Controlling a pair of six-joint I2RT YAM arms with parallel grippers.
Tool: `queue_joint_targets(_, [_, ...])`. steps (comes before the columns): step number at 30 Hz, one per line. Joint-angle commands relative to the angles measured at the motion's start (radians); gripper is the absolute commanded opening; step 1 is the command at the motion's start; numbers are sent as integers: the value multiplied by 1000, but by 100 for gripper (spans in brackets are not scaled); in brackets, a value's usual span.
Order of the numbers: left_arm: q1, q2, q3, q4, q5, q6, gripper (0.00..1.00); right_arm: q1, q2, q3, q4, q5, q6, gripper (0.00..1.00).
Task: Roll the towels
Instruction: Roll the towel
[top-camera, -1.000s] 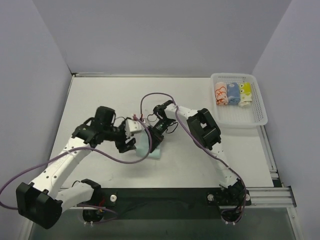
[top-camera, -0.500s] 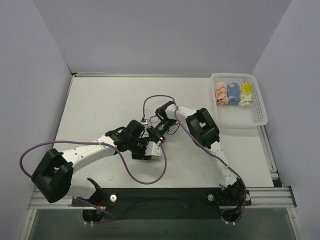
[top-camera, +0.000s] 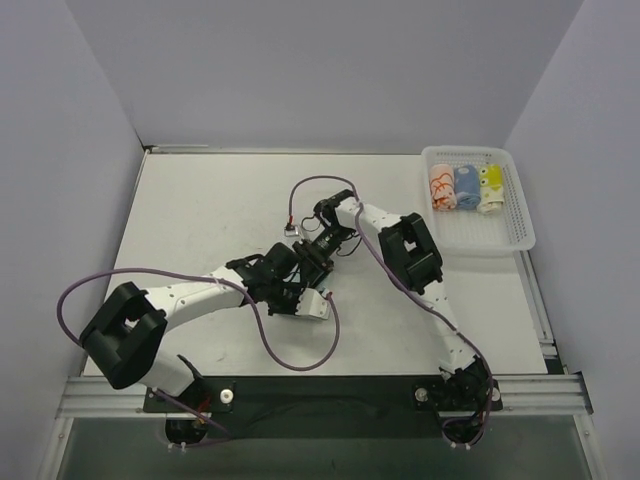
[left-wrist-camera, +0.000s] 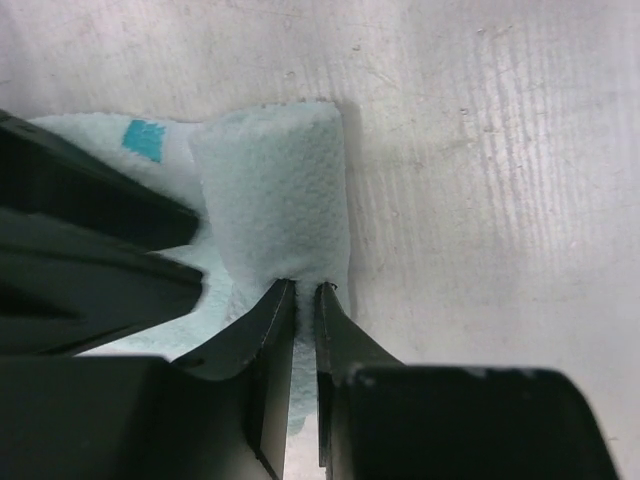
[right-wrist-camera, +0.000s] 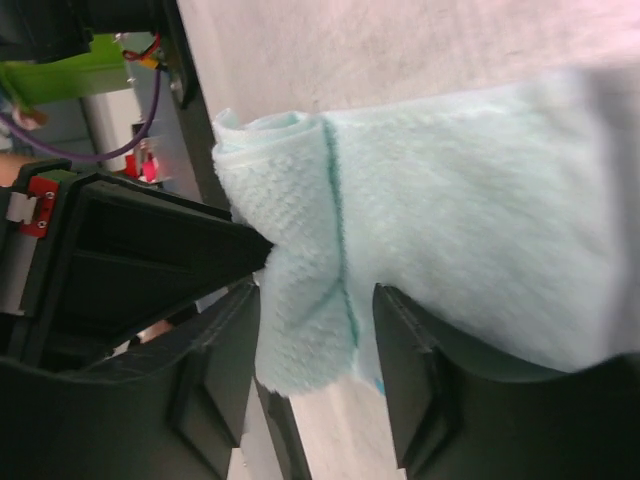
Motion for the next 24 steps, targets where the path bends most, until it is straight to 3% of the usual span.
queue_joint_targets(1, [-9, 47, 6, -241, 73, -51, 12, -57, -89, 78, -9, 113, 24, 51])
queue_joint_targets(6, [23, 111, 108, -377, 132, -106, 9, -153, -230, 99, -8, 186, 34, 56])
queue_joint_targets(10, [95, 197, 238, -475, 222, -125, 8, -232, -359, 16, -8, 200, 5, 56])
queue_joint_targets(17, [195, 516, 548, -730, 372, -114, 6, -322, -621, -237, 11, 247, -84, 55])
queue_joint_targets(24, [279, 823, 823, -915, 441, -125, 6, -326, -932, -475, 8, 312, -151, 54])
